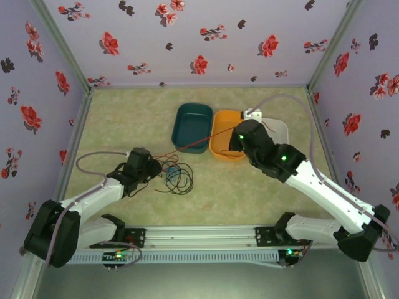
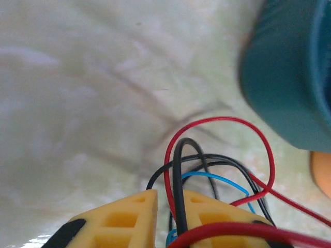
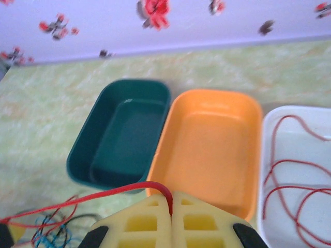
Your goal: Untangle the cables
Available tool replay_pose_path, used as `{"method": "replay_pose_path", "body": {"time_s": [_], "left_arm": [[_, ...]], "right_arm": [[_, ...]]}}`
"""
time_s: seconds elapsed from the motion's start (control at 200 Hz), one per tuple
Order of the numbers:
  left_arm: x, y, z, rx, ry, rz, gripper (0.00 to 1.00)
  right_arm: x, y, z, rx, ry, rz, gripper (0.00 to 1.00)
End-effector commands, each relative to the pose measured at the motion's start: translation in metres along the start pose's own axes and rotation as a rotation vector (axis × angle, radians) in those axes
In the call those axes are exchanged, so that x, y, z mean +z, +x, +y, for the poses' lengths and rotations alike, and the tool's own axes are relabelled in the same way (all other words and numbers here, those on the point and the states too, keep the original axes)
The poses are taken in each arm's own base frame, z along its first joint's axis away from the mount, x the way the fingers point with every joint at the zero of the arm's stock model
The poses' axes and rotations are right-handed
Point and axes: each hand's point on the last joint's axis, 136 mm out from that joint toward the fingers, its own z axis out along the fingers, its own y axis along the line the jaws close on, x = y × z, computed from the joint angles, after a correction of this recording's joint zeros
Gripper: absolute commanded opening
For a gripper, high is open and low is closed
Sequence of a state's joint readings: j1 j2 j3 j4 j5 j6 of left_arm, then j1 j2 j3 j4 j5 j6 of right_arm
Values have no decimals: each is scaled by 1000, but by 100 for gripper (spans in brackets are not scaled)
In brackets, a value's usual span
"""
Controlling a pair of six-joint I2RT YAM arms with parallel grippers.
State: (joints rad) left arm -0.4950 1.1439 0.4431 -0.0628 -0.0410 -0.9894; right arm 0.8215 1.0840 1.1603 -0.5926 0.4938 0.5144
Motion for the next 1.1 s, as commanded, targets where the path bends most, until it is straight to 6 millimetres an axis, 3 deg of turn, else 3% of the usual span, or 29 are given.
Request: {"method": "replay_pose_path", "body": {"time_s": [0.0,0.285,0.795,1.095], "left_arm": [[1,9,54,-19,-207,6,20],[-1,8,53,-15,-206,5,19],[-5,4,50,4,-202,1,5],[-20,-14,26,89,-133,-43,3]], "right_arm": [[-12,-25,-29,14,127,-103,0],[-24,-40,-35,-25,161,-132,0],[-89,-91,-72,-69,289,-266,0],[-104,-107,-102,-111,497,-281,0]]}}
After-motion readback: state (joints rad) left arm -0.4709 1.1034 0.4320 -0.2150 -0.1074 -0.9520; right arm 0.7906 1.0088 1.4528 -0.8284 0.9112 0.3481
